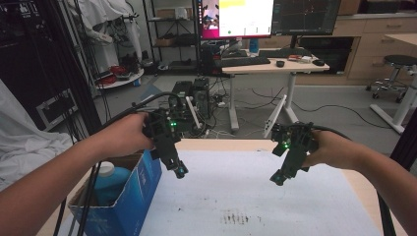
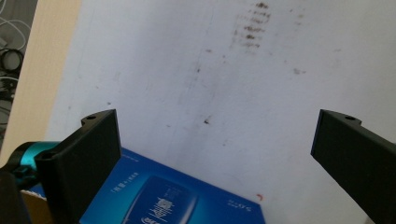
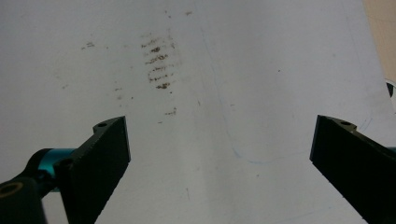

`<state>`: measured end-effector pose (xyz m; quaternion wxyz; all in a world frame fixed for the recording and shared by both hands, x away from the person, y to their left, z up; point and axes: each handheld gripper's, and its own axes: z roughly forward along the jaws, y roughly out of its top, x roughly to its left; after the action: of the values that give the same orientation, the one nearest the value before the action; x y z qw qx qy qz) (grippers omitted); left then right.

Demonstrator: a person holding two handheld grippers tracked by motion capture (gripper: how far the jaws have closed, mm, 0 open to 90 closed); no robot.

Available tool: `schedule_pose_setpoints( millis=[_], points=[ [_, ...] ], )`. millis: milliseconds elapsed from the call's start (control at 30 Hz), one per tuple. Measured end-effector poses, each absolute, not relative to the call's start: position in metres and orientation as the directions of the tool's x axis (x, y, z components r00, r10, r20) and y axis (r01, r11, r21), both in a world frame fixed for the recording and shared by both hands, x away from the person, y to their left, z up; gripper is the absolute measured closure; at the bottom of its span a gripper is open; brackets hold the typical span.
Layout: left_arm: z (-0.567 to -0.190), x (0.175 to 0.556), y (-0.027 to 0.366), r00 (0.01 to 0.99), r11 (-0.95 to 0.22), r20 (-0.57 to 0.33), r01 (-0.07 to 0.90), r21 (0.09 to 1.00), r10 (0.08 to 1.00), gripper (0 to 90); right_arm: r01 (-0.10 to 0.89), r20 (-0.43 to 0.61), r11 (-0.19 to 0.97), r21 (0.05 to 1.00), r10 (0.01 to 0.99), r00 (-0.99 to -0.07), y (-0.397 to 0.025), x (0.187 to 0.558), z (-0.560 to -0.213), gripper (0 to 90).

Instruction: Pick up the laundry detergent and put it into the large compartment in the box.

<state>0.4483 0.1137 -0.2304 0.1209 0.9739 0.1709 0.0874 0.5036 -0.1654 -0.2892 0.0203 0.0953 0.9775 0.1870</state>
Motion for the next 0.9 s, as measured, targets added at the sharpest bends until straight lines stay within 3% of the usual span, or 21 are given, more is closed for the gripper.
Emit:
schedule_pose_setpoints(
  millis=[167, 500, 900],
  points=[
    [-0.236, 0.456, 0.106, 0.938, -0.918, 0.127, 0.278, 0.284, 0.324, 1.6, 0.175, -0.008, 0.914, 0.365, 0.191, -0.982, -0.165, 0.5, -0.288, 4.0],
    [-0.26, 0.465, 0.084, 0.961, -0.953, 0.099, 0.235, 0.189, 0.257, 1.6, 0.175, -0.008, 0.916, 0.36, 0.19, -0.982, -0.164, 0.494, -0.288, 4.0],
    [-0.277, 0.471, 0.07, 0.975, -0.968, 0.081, 0.191, 0.165, 0.206, 1.6, 0.184, 0.005, 0.919, 0.348, 0.194, -0.981, -0.168, 0.49, -0.296, 4.0]
  ],
)
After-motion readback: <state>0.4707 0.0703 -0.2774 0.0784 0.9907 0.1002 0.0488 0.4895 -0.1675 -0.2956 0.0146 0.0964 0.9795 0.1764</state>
